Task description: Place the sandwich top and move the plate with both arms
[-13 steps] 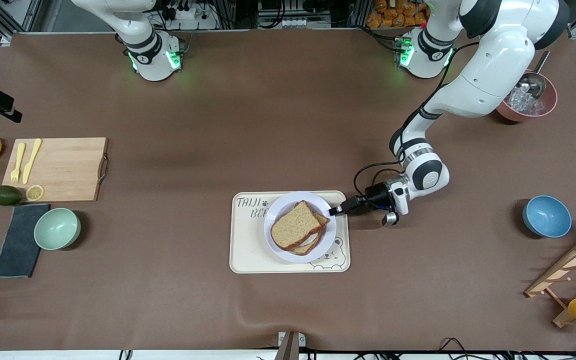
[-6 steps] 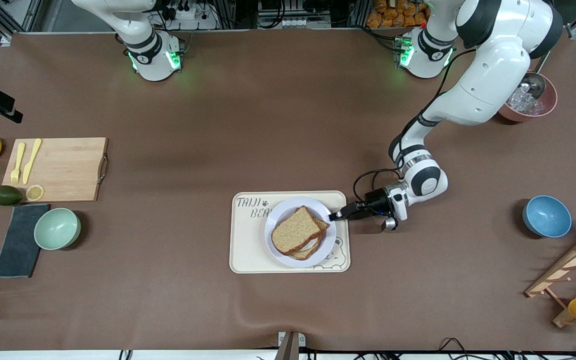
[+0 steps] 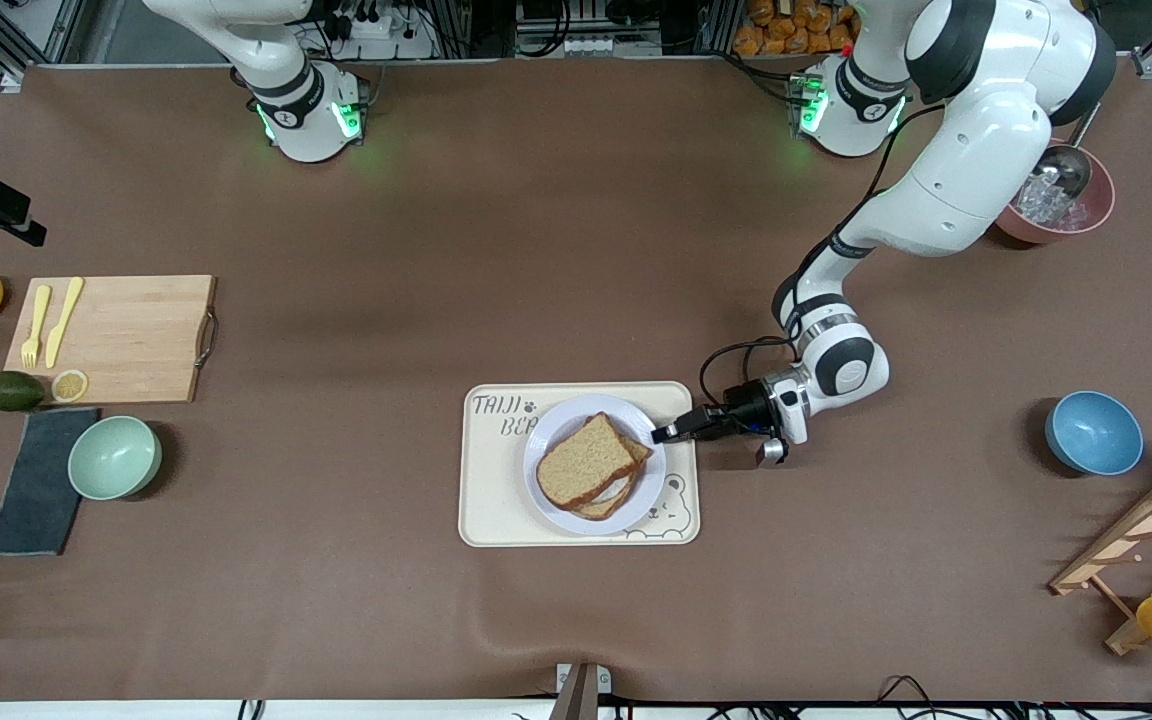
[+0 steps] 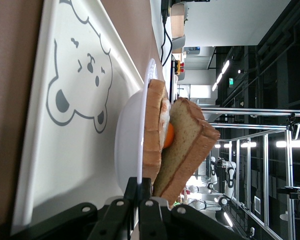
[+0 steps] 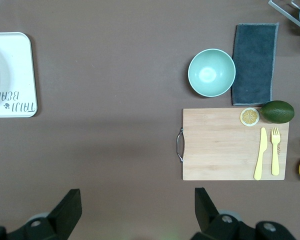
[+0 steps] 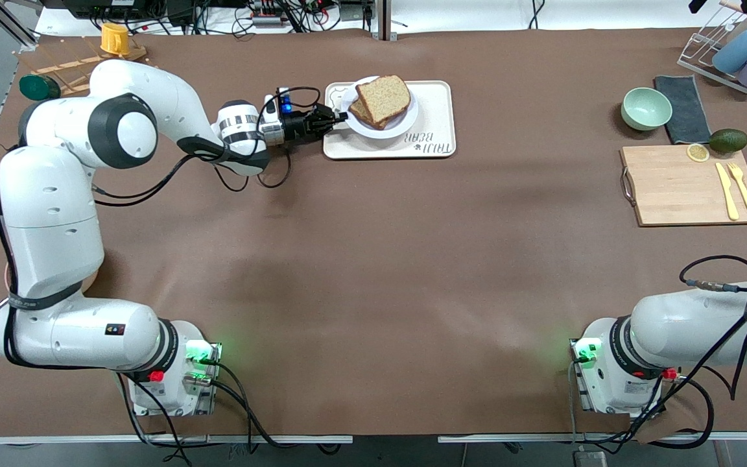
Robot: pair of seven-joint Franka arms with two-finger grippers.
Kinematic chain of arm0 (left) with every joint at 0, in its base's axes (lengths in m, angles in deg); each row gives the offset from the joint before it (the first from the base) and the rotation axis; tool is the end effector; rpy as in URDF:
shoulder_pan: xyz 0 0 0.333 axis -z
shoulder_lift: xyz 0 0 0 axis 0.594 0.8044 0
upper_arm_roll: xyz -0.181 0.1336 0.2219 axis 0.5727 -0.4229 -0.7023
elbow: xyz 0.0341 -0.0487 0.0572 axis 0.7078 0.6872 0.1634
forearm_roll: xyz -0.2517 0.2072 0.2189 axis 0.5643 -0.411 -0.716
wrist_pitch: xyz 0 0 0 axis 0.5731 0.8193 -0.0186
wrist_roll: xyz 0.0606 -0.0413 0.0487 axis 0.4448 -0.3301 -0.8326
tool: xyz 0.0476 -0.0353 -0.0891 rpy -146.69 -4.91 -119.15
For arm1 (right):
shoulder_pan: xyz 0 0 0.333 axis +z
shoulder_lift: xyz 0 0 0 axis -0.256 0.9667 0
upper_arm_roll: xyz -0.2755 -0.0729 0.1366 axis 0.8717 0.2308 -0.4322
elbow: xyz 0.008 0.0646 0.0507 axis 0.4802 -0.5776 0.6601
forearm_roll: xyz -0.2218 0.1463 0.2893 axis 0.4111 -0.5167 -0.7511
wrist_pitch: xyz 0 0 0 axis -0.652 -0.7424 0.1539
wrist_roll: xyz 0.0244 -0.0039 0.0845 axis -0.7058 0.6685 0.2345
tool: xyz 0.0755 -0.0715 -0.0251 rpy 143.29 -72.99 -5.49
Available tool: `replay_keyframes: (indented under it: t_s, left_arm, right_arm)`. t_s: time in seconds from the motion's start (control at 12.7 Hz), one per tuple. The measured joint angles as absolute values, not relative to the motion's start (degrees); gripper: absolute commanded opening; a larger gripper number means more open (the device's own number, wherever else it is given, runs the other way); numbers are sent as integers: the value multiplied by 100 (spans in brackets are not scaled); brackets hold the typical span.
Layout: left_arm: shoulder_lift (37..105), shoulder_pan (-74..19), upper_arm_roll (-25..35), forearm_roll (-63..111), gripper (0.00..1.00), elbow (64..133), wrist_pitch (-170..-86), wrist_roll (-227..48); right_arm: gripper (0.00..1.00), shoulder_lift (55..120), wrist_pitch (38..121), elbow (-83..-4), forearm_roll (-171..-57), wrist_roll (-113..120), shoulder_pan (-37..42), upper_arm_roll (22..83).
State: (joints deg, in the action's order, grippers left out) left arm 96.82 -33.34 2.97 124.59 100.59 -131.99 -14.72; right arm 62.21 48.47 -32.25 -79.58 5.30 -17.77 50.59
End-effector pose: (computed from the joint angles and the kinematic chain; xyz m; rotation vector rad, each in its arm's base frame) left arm 0.5832 -0.2428 0.0786 1.6981 0.2560 0.2100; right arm 0.5295 -0.0564 0.6534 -3.0991 -0.0075 0.0346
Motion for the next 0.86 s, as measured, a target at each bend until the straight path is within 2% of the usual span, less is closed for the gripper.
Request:
replay_keyframes:
  t_s: [0.16,0.24,0.31,0.39,0.47,0.86]
  left_arm:
    - [9683,-3333,285,12455,16,10058,-13199,-1473]
    - [9683,-3334,273,12450,35,10053,-13198,-1483]
    - [9687,-3334,253,12424,43,10045,-13197,-1499]
    - [9687,-3336,238,12404,77,10031,-13179,-1538]
    - [9686,-3344,235,12391,100,10010,-13136,-1605]
    - [9609,-3326,244,12110,100,9895,-13029,-1760]
  right_arm:
    - [100,6223,4847,-3225,-7958,530,-1768,5054]
    - [100,6224,4847,-3225,-7958,531,-1767,5054]
    - [100,6226,4847,-3225,-7958,531,-1767,5053]
    - [100,6227,4847,-3225,-7958,531,-1767,5053]
    - [100,6228,4847,-3225,-7958,531,-1767,5053]
    - [100,6233,4847,-3225,-7958,531,-1767,5053]
